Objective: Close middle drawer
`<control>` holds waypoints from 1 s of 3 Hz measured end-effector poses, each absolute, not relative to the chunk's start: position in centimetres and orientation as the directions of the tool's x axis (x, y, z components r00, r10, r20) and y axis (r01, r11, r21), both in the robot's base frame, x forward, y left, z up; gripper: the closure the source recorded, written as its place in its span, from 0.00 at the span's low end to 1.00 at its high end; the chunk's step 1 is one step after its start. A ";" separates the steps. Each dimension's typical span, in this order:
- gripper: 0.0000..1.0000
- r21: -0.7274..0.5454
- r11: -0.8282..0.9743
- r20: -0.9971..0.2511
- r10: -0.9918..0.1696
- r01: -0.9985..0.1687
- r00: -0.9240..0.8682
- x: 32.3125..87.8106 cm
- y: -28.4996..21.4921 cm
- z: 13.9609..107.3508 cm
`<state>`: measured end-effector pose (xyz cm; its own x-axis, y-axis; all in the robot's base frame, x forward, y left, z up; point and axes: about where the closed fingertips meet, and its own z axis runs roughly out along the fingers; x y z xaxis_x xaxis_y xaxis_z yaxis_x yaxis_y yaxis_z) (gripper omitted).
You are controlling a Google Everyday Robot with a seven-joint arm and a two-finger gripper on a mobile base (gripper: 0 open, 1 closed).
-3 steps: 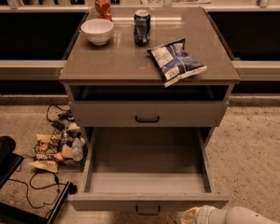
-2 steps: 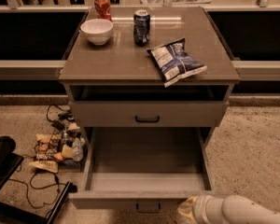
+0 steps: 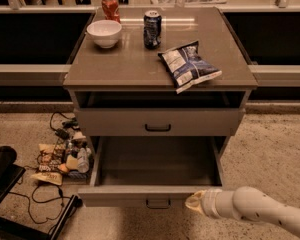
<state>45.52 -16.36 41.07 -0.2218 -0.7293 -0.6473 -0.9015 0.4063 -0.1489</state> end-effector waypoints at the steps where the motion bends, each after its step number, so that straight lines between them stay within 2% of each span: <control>1: 1.00 -0.166 0.425 -0.689 -0.696 -0.890 -0.204 50.9 -16.6 42.4; 3: 1.00 -0.170 0.418 -0.701 -0.688 -0.892 -0.189 53.0 -16.5 42.1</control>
Offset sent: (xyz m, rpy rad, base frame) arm 0.0993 0.0026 0.0225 0.1068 -0.0580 -0.0114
